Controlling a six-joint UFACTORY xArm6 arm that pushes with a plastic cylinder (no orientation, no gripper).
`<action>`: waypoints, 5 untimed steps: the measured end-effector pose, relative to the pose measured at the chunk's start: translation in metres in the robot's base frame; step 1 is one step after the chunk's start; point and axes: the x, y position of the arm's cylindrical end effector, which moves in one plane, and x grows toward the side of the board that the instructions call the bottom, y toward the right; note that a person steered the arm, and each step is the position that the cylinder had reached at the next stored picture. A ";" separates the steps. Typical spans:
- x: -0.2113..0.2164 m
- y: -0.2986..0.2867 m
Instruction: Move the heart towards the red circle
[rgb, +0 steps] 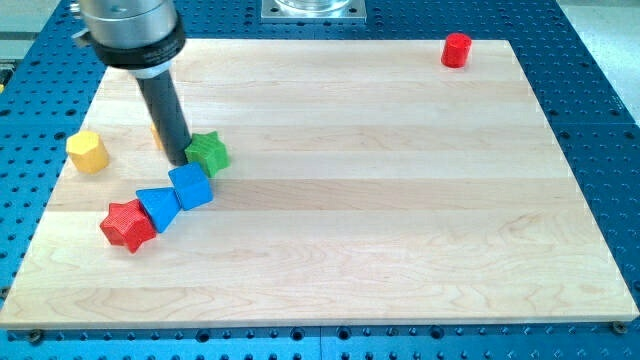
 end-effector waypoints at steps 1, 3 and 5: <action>0.007 -0.050; -0.050 0.045; -0.063 0.054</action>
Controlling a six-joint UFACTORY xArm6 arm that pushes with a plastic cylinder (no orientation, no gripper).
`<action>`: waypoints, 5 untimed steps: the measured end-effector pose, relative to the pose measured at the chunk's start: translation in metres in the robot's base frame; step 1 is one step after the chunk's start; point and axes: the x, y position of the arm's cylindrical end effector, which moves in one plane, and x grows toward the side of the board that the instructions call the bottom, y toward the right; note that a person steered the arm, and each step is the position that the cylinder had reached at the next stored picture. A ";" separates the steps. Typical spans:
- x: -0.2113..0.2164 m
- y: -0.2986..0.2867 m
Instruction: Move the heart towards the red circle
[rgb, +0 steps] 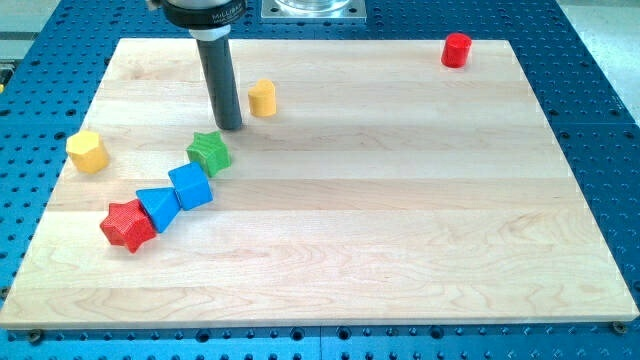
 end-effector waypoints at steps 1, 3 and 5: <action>-0.033 0.057; -0.052 0.048; -0.080 0.160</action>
